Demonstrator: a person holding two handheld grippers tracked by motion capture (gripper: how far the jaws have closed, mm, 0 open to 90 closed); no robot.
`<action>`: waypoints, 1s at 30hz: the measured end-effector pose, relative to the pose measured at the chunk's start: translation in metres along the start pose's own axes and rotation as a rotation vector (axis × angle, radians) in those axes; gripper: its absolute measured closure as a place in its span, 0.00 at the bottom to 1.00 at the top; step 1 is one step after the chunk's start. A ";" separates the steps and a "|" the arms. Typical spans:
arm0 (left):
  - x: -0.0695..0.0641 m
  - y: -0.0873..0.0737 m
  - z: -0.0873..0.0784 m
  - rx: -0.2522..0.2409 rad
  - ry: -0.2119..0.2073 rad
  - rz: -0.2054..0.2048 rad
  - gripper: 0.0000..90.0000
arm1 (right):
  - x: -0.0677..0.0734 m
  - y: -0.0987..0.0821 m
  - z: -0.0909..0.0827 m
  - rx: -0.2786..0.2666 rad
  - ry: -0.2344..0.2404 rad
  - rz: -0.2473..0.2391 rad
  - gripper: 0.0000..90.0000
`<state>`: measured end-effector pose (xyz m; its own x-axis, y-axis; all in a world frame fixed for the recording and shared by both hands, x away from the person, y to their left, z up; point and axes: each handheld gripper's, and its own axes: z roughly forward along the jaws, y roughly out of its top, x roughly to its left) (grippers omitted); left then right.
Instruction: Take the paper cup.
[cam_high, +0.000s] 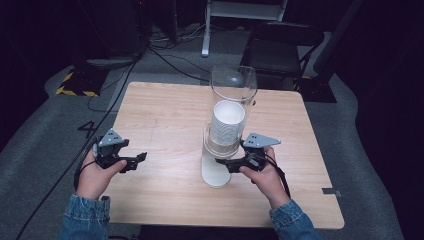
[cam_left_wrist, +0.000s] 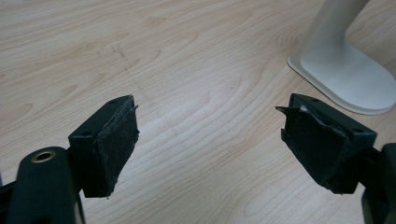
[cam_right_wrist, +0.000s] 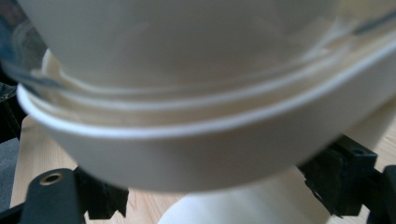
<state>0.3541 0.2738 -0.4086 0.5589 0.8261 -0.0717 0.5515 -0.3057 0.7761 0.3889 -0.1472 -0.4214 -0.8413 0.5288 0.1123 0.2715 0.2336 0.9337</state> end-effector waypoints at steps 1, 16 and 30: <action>0.001 0.000 0.000 -0.001 0.004 0.002 0.20 | 0.001 0.000 0.001 -0.007 0.001 -0.002 0.21; 0.002 -0.002 0.002 0.005 -0.005 -0.008 0.20 | 0.009 -0.005 0.010 -0.100 -0.032 -0.021 0.36; 0.002 -0.003 0.002 0.010 -0.008 -0.002 0.20 | 0.012 -0.007 0.008 -0.074 -0.031 -0.012 0.37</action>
<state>0.3548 0.2750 -0.4119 0.5623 0.8232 -0.0783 0.5588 -0.3084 0.7698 0.3810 -0.1363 -0.4289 -0.8290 0.5517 0.0912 0.2252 0.1800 0.9575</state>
